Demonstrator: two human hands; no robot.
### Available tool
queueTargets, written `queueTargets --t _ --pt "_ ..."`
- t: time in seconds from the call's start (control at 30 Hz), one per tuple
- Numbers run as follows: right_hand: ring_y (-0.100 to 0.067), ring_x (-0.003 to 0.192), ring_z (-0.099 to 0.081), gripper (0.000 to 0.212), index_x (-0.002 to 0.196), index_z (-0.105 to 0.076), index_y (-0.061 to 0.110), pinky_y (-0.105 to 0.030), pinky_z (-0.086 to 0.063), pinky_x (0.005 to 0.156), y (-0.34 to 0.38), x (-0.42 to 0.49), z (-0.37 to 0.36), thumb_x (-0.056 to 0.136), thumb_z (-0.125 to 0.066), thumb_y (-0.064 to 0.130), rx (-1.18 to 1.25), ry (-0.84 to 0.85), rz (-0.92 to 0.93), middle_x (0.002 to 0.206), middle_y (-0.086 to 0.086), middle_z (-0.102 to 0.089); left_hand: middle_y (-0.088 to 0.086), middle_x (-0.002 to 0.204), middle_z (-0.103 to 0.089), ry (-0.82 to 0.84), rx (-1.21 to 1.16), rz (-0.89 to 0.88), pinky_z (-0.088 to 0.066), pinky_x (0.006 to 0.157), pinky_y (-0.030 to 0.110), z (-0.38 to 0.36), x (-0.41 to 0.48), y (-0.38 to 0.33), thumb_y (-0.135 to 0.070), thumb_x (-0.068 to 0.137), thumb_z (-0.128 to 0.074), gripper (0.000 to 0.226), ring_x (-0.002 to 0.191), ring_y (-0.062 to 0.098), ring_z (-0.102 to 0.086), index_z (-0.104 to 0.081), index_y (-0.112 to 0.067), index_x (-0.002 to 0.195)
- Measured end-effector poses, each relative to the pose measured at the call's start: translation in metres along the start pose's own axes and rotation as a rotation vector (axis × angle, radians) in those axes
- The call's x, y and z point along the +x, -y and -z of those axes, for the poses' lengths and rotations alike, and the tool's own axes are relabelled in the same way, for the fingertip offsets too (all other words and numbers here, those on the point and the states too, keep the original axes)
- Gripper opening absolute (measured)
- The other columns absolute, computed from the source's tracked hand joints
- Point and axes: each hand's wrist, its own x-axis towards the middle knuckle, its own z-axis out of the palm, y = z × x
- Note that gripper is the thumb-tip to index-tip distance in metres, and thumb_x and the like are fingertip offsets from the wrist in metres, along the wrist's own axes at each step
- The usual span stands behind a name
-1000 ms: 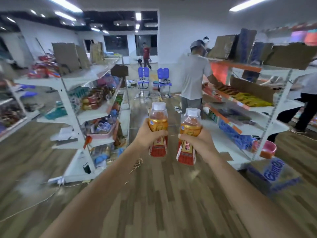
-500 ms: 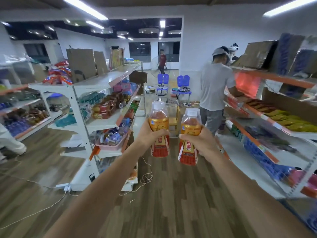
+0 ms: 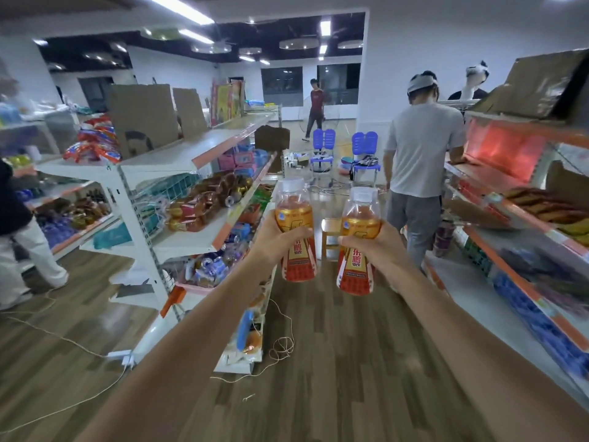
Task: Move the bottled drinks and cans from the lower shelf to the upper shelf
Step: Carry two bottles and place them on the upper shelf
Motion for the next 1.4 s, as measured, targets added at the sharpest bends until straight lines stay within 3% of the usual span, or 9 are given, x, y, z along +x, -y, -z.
queueTargets --t 0.23,0.4,0.5,0.6,0.77,0.97,1.13,1.33,1.4 --pt "-0.015 0.091 -0.071 0.029 0.097 -0.060 0.034 -0.037 -0.057 0.086 -0.025 0.124 -0.022 0.077 -0.081 0.029 -0.055 -0.008 0.028 0.098 0.004 -0.072 0.001 0.097 -0.071 0.076 -0.072 -0.008 -0.059 0.075 0.033 -0.005 0.127 0.024 -0.015 0.082 -0.073 0.034 0.084 0.014 -0.072 -0.056 -0.027 0.110" --pt "-0.004 0.080 -0.071 0.029 0.095 -0.062 0.034 -0.023 -0.055 0.073 -0.024 0.211 -0.032 0.077 -0.082 0.022 -0.057 -0.031 0.081 0.090 0.009 -0.072 0.005 0.098 -0.071 0.158 -0.061 -0.009 -0.059 0.077 0.035 -0.003 0.225 0.026 -0.006 0.080 -0.074 0.044 0.086 0.018 -0.072 -0.054 -0.021 0.117" --pt "-0.008 0.080 -0.073 0.027 0.090 -0.062 0.036 -0.026 -0.056 0.074 -0.026 0.258 -0.036 0.077 -0.081 0.021 -0.051 -0.037 0.095 0.089 0.006 -0.073 0.003 0.093 -0.071 0.172 -0.104 -0.017 -0.059 0.074 0.034 -0.005 0.275 0.030 -0.004 0.081 -0.072 0.039 0.085 0.018 -0.073 -0.056 -0.028 0.107" --pt "-0.006 0.077 -0.073 0.029 0.090 -0.062 0.039 -0.023 -0.055 0.071 -0.031 0.303 -0.038 0.077 -0.082 0.022 -0.081 -0.042 0.118 0.087 0.005 -0.073 0.009 0.103 -0.070 0.208 -0.089 -0.024 -0.058 0.083 0.041 -0.009 0.320 0.039 -0.007 0.081 -0.073 0.045 0.095 0.025 -0.071 -0.054 -0.023 0.118" --pt "-0.012 0.082 -0.074 0.029 0.095 -0.064 0.036 -0.034 -0.059 0.079 -0.056 0.384 -0.038 0.076 -0.082 0.025 -0.074 -0.059 0.111 0.092 0.003 -0.075 0.009 0.103 -0.070 0.216 -0.104 -0.015 -0.058 0.081 0.039 -0.023 0.397 0.058 -0.007 0.081 -0.072 0.048 0.095 0.025 -0.071 -0.053 -0.020 0.124" --pt "-0.002 0.076 -0.072 0.031 0.089 -0.059 0.042 -0.017 -0.054 0.067 -0.081 0.488 -0.030 0.077 -0.081 0.024 -0.108 -0.025 0.161 0.087 0.008 -0.073 0.015 0.107 -0.068 0.215 -0.082 -0.030 -0.059 0.078 0.036 -0.047 0.494 0.077 -0.006 0.083 -0.069 0.044 0.096 0.029 -0.070 -0.054 -0.013 0.124" --pt "-0.004 0.077 -0.071 0.029 0.092 -0.060 0.042 -0.017 -0.052 0.064 -0.088 0.584 -0.022 0.078 -0.080 0.027 -0.126 0.050 0.170 0.085 0.009 -0.072 0.009 0.098 -0.070 0.159 -0.049 -0.063 -0.056 0.064 0.021 -0.068 0.574 0.073 -0.001 0.085 -0.066 0.040 0.083 0.016 -0.072 -0.056 -0.014 0.121" --pt "0.004 0.065 -0.068 0.024 0.090 -0.062 0.035 -0.012 -0.050 0.055 -0.091 0.687 -0.027 0.078 -0.081 0.026 -0.068 0.102 0.153 0.079 0.012 -0.070 0.005 0.098 -0.070 0.093 -0.057 -0.040 -0.059 0.070 0.029 -0.074 0.666 0.078 -0.006 0.085 -0.066 0.037 0.089 0.021 -0.072 -0.055 -0.021 0.117" --pt "-0.001 0.072 -0.071 0.026 0.095 -0.066 0.031 -0.021 -0.056 0.065 -0.097 0.717 -0.033 0.075 -0.083 0.029 -0.066 0.088 0.152 0.083 0.009 -0.073 0.002 0.093 -0.070 0.069 -0.032 -0.034 -0.057 0.066 0.026 -0.071 0.694 0.081 -0.007 0.085 -0.066 0.037 0.082 0.015 -0.072 -0.054 -0.019 0.117"
